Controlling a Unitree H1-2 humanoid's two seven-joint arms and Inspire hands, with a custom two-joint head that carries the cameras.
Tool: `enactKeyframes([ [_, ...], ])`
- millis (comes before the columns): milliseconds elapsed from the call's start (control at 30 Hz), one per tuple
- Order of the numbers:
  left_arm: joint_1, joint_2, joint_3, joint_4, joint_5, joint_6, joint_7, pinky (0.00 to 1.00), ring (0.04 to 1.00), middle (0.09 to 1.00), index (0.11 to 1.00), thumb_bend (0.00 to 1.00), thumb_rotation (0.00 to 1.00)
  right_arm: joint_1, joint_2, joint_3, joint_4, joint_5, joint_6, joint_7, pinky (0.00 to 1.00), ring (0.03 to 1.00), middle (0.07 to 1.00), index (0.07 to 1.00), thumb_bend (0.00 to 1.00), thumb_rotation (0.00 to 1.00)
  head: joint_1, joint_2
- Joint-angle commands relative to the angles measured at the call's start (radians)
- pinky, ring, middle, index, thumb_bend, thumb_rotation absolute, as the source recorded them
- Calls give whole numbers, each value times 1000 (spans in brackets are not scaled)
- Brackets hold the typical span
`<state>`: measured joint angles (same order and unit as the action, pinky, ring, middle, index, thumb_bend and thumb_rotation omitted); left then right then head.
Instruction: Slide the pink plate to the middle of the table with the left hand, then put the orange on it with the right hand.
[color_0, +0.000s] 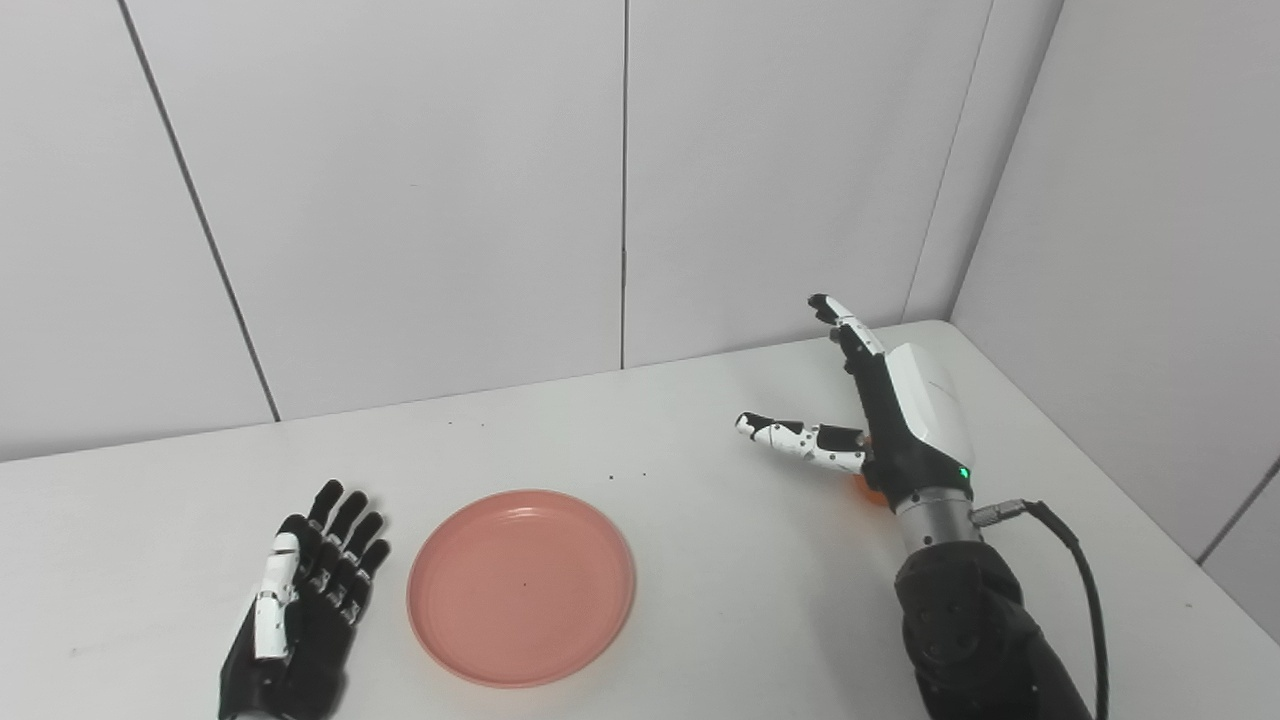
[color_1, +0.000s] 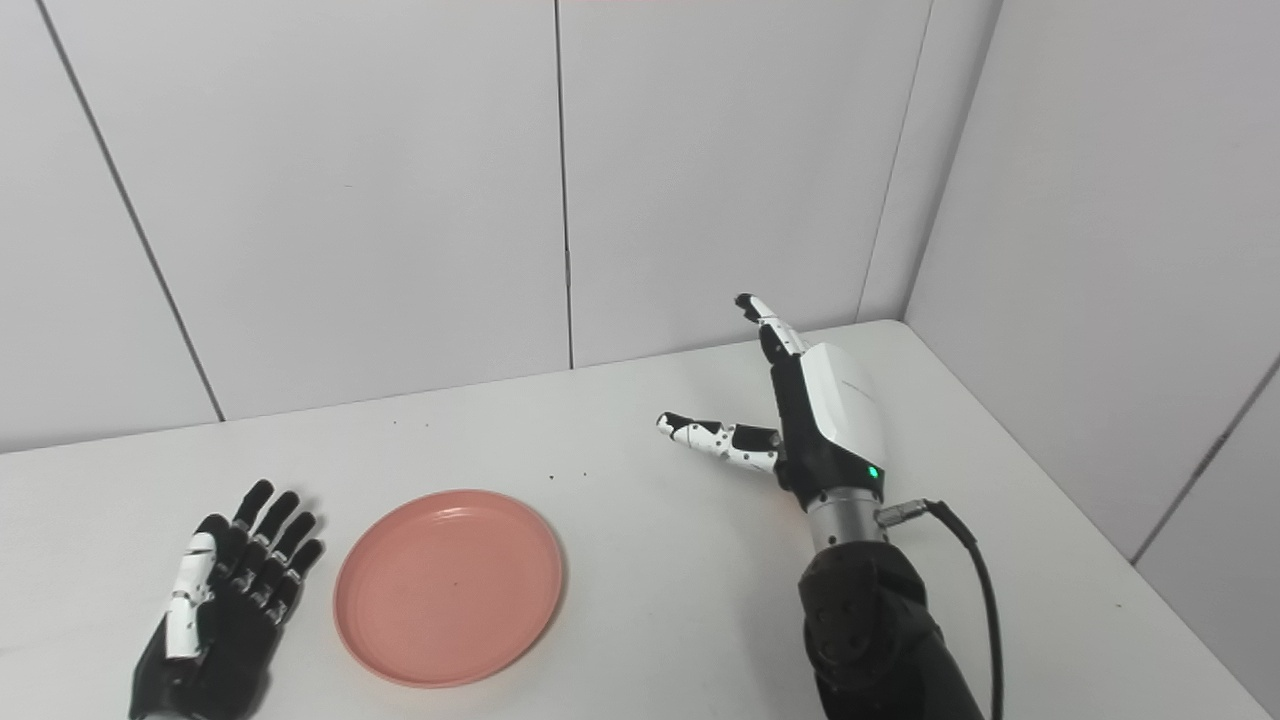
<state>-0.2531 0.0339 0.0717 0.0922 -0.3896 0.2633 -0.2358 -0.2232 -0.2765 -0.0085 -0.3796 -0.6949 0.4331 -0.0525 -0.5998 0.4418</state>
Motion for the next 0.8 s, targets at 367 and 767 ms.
enactKeyframes([
  [367,17,8,4,8,8,72,31,1000,983,987,992,290,1000,8,-48,-100,-53,-165,27,4,609,792,910,927,958,412,-7,6],
  [767,15,17,7,8,-10,73,20,1000,994,999,1000,289,1000,42,-25,-190,-32,-192,34,93,704,855,927,941,970,405,-7,17],
])
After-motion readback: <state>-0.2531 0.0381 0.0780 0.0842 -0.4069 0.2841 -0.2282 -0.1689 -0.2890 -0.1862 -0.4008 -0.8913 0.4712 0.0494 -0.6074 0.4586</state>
